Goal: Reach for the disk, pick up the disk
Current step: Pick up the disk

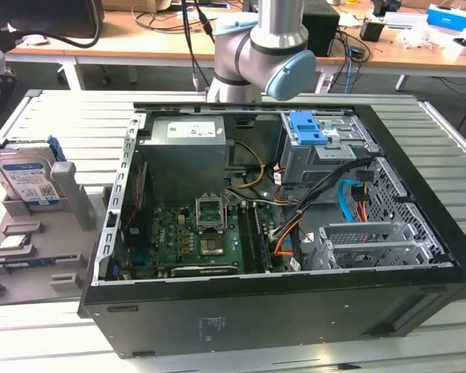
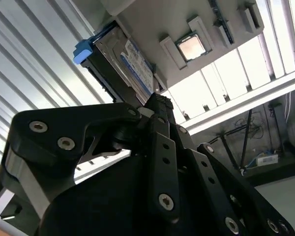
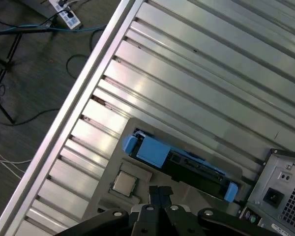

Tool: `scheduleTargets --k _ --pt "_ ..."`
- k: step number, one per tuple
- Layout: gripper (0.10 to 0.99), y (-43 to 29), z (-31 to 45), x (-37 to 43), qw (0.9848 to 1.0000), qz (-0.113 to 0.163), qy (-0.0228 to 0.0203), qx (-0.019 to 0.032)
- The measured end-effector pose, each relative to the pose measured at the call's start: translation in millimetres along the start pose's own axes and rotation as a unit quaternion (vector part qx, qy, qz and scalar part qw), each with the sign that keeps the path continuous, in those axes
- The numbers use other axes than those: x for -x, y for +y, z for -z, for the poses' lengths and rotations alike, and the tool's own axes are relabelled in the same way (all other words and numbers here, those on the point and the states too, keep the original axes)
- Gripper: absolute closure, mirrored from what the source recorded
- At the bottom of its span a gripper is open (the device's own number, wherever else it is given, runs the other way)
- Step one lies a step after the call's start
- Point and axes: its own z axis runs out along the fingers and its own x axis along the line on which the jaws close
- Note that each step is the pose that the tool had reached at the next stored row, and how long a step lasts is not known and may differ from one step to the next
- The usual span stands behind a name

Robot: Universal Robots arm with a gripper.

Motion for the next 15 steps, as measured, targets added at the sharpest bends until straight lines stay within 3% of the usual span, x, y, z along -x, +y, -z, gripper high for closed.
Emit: scheduleTargets --k 5,8,11,15 --pt "0.98 0.0 0.0 0.0 0.9996 0.029 0.0012 0.0" --pt "0.98 0.0 0.0 0.0 0.9985 0.055 0.0022 0.0" --pt "0.98 0.0 0.0 0.0 0.9962 0.087 0.0035 0.0" --pt "0.98 0.0 0.0 0.0 0.9919 0.127 0.0051 0.0"
